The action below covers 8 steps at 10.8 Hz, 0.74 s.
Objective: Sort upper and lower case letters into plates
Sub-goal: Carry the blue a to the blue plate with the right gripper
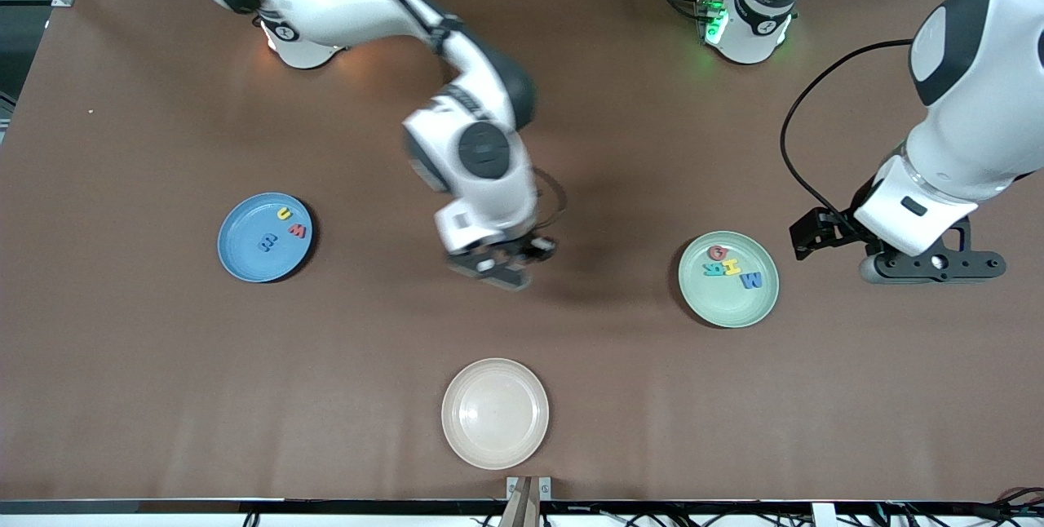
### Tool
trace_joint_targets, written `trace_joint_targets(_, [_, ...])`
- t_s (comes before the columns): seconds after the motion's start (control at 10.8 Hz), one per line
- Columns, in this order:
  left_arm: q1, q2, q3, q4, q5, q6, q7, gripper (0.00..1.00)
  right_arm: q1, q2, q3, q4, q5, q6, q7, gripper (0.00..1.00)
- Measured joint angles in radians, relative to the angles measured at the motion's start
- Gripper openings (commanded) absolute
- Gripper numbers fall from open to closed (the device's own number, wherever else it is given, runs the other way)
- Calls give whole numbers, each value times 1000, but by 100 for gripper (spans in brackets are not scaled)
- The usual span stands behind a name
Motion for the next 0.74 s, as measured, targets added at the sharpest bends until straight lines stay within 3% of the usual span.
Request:
trace_joint_targets(0.37, [1,0,0,1,0,0,10,100,-297,-267,-12,-383,35,-15,-299,0])
trace_joint_targets(0.74, [0,0,0,1,0,0,11,100,-391,-315,-166,-640,40,37,-606,0])
